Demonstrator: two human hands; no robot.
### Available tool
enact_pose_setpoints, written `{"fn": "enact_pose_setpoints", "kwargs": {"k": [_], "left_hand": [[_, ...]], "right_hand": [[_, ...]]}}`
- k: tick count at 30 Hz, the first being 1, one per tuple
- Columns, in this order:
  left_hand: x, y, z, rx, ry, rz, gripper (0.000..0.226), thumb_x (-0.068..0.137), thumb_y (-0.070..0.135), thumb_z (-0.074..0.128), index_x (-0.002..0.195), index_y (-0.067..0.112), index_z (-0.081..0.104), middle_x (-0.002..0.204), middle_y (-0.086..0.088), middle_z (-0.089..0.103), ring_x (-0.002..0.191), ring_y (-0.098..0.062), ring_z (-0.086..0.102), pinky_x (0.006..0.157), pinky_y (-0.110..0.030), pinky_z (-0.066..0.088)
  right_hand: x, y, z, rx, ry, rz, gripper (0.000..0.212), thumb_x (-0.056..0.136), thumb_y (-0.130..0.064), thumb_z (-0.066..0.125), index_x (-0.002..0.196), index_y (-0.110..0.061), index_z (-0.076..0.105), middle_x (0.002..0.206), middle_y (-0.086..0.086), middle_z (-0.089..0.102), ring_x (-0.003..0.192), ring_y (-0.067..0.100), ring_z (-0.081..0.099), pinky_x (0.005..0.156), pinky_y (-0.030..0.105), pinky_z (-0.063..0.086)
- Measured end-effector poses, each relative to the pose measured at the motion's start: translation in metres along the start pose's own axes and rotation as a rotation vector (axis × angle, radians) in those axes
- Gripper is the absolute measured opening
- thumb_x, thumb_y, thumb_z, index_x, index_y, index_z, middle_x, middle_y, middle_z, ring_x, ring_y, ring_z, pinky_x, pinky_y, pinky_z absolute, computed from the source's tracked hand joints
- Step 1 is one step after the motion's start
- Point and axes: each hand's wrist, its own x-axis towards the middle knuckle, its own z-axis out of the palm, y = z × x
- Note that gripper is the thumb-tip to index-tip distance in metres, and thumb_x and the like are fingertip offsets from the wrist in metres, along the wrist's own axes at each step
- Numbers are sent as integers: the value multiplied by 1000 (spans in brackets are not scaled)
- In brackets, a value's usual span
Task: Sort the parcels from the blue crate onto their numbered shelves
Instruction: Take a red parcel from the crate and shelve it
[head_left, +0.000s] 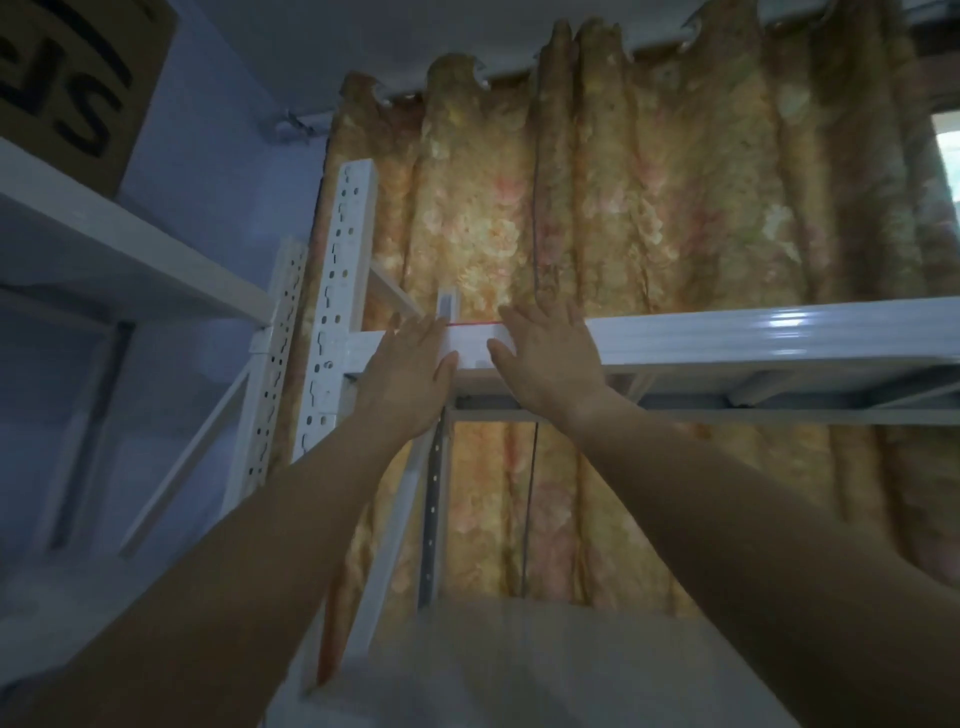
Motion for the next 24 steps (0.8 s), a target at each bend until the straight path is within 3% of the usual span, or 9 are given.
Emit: {"fn": "enact_pose_setpoints", "kwargs": {"k": [4,6,11,16,21,24], "left_hand": [[-35,-12,1,52,-91,5,57,101,33,23,151,12,3,160,-3,0,148,-16,-3,121,-36,1],[-54,-18,-6,86,-156,-26,58,101,35,22,151,13,1,160,-2,-5,147,-15,-6,121,-35,-1],[-110,-24,-40,116,-384,-125,61,100,39,24,151,19,-2,160,-3,-1,148,-18,1,120,-37,7],[-166,-5,-67,208,-660,-210,63,99,46,22,150,19,-2,159,2,-7,147,-13,-6,120,-34,1],[-213,50,-92,216,-790,-309,62,99,47,25,150,25,-2,160,2,-7,148,-18,-1,120,-44,6],[-230,97,-111,192,-784,-335,62,100,44,27,150,22,-1,160,2,-4,147,-19,0,120,-39,5]], "right_hand": [[-18,-12,6,-36,20,-279,53,100,-33,32,149,-12,28,155,6,30,147,23,18,121,40,9],[-31,-22,11,-20,-19,-335,52,101,-32,33,149,-14,28,156,4,30,147,22,18,121,38,8],[-77,-47,12,167,-210,-328,52,102,-32,31,150,-15,27,158,3,26,148,20,16,121,36,9],[-130,-51,-7,403,-508,-209,53,103,-36,31,152,-18,22,159,4,22,146,26,18,117,39,18],[-184,-15,-31,463,-718,-179,58,102,-42,30,154,-19,16,161,4,15,148,26,15,119,41,13],[-214,16,-43,464,-763,-178,58,102,-42,30,153,-18,15,161,6,14,148,25,16,120,39,9]]}}
